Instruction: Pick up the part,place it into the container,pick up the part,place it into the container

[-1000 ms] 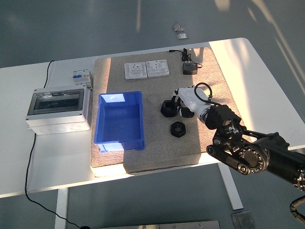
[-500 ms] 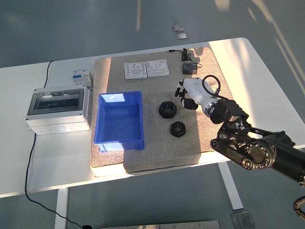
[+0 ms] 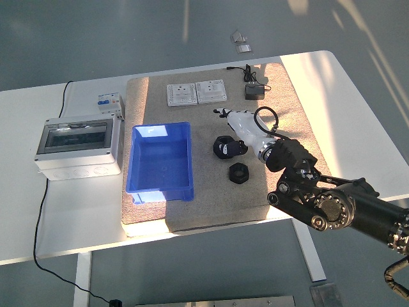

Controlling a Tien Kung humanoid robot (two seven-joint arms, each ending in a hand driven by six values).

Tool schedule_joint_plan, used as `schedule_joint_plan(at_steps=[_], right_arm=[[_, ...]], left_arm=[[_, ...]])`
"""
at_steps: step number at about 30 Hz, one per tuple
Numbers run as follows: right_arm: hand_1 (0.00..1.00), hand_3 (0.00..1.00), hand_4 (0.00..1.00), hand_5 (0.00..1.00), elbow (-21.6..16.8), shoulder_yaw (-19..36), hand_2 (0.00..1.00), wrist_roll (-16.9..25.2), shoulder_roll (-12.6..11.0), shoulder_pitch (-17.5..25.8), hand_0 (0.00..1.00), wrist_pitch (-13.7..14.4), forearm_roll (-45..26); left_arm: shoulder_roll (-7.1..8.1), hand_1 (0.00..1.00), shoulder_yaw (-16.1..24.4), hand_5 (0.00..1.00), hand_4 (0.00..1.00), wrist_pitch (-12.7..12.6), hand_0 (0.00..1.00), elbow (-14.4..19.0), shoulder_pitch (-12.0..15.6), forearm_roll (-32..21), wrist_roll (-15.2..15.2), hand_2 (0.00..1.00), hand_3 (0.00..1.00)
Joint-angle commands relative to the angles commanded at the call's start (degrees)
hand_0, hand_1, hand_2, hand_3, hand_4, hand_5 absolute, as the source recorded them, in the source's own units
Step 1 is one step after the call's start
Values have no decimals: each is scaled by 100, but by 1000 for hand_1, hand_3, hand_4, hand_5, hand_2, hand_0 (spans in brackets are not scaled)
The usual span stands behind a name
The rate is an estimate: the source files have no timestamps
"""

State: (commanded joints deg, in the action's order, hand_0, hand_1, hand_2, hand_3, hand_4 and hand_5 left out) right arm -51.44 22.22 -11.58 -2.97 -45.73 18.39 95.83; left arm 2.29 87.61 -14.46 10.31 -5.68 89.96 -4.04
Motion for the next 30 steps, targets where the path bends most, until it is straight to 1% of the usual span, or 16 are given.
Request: schedule_joint_plan(at_steps=[2,3,7,8,9,14,15,20,21,26,27,30], right_arm=[[865,967,824,242,32,-67,934,4,25,2,980,-2,-35],[886,977,856,275,49,-96,939,7,36,1,993,-2,-52],[886,977,856,275,197,-266,939,33,106,-10,993,-4,-178],[886,977,856,275,245,-308,939,39,127,-10,993,-4,-205],[886,978,871,297,295,-345,937,47,149,-8,989,-3,-222],[886,978,871,297,638,-435,937,100,281,5,989,13,-207],[885,970,884,310,701,-443,935,112,297,7,986,20,-214],[885,970,884,310,874,-471,935,172,297,39,986,64,-281],[873,957,877,309,889,-478,904,189,297,44,990,68,-297],[873,957,877,309,932,-502,904,240,297,59,990,59,-354],[691,890,785,276,939,-504,741,249,297,61,929,63,-358],[691,890,785,276,945,-502,741,274,297,60,929,98,-366]], left_arm=[[-2,631,4,480,521,1,655,0,5,5,-1,560,536],[-2,632,7,485,522,1,656,0,5,9,-1,560,536],[-4,632,15,485,522,4,656,0,0,29,-1,560,536],[-4,632,16,485,522,4,656,0,-1,32,-1,560,536],[-4,632,17,488,520,4,656,0,-2,35,0,560,536],[-5,632,20,488,520,3,656,0,0,42,-1,560,536],[-6,632,20,492,519,3,656,0,0,43,-2,560,535],[-5,632,26,492,519,1,656,0,3,38,-5,560,535],[-6,632,27,494,518,2,656,0,1,40,-5,561,536],[-5,632,33,494,518,4,656,0,-10,49,-7,561,536],[-5,632,34,493,516,4,656,0,-12,50,-6,560,535],[-2,632,36,493,516,3,656,0,-15,53,-4,560,535]])
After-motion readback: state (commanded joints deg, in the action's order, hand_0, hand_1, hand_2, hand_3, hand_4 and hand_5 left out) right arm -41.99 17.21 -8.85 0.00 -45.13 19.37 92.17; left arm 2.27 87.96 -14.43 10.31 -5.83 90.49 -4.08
